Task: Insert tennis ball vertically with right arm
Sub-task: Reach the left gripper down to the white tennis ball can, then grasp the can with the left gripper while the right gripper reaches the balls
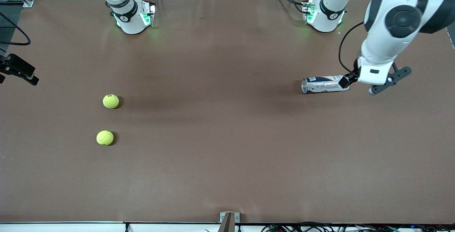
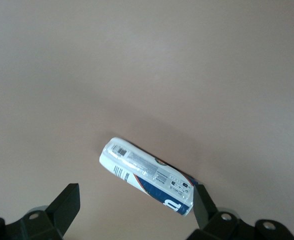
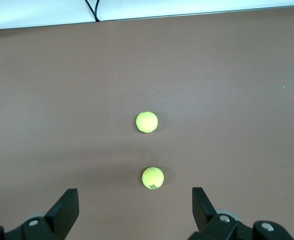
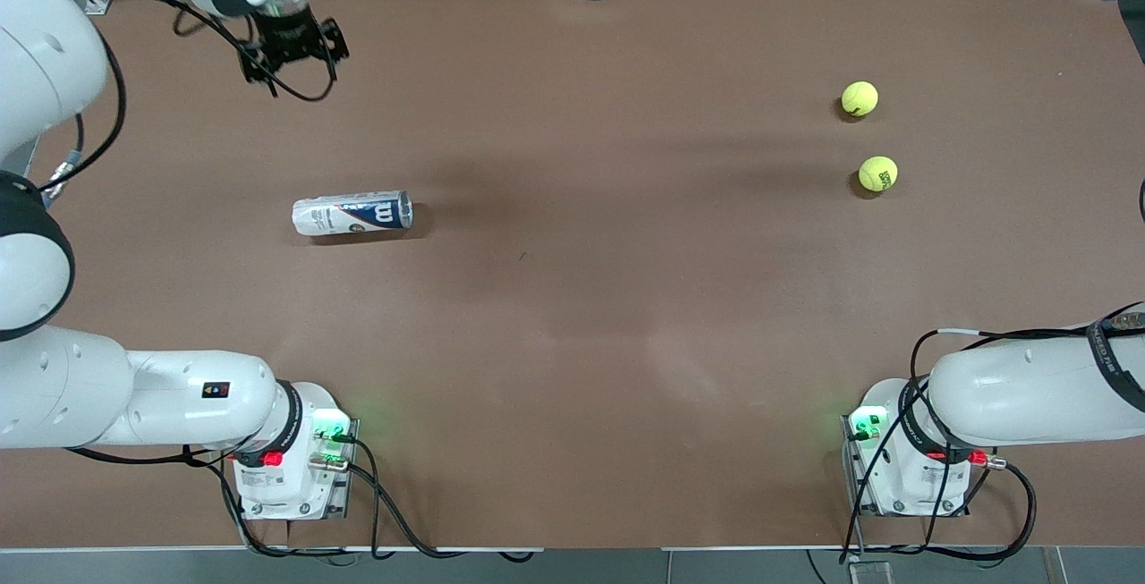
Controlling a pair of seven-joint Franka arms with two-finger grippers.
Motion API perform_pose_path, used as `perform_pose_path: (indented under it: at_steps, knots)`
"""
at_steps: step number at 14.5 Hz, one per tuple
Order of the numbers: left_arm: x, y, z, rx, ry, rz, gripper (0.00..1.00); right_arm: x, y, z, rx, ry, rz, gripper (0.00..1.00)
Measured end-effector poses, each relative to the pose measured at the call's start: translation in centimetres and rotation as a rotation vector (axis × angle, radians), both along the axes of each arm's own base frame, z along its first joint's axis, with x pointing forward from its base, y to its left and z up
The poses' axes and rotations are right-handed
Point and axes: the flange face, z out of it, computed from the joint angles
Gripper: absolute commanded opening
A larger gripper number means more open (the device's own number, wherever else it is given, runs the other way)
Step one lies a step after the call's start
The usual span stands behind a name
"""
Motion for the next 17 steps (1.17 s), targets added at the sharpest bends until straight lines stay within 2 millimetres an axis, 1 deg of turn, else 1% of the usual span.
perform_pose_path:
  at_steps: [2,3,5,7,8,9,11,13,16,17]
  knots:
    - [-1.6,-1.0,-2.8,0.088,-0.019,0.084,1.00,0.7,0.0,-1.4,0.000,0.024,0.001,1.00]
    - [-2.3,-1.5,-4.2,0.124,-0.035,0.126,1.00,1.5,0.1,-2.8,0.000,0.047,0.003,1.00]
    - [-3.5,-2.1,-6.2,0.155,-0.069,0.219,1.00,3.7,0.9,-7.0,-0.001,0.099,0.015,1.00]
    - [-4.0,-2.1,-7.5,0.158,-0.112,0.333,1.00,6.1,2.3,-11.3,-0.005,0.124,0.037,1.00]
    - [-4.1,-2.2,-8.2,0.153,-0.138,0.397,1.00,6.9,3.2,-13.0,-0.007,0.135,0.051,1.00]
    - [-4.0,-2.3,-9.1,0.144,-0.162,0.463,1.00,7.4,3.8,-14.4,-0.009,0.152,0.060,1.00]
    - [-3.8,-2.5,-11.5,0.132,-0.182,0.569,1.00,7.6,4.0,-16.0,-0.009,0.180,0.063,1.00]
    - [-3.6,-2.4,-14.8,0.173,-0.205,0.635,1.00,7.2,3.9,-17.5,-0.009,0.215,0.061,1.00]
    - [-4.3,-2.1,-19.9,0.271,-0.248,0.706,1.00,6.6,3.8,-20.5,-0.008,0.250,0.061,1.00]
    - [-4.6,-2.1,-21.2,0.295,-0.252,0.720,1.00,6.5,3.8,-21.8,-0.008,0.246,0.062,1.00]
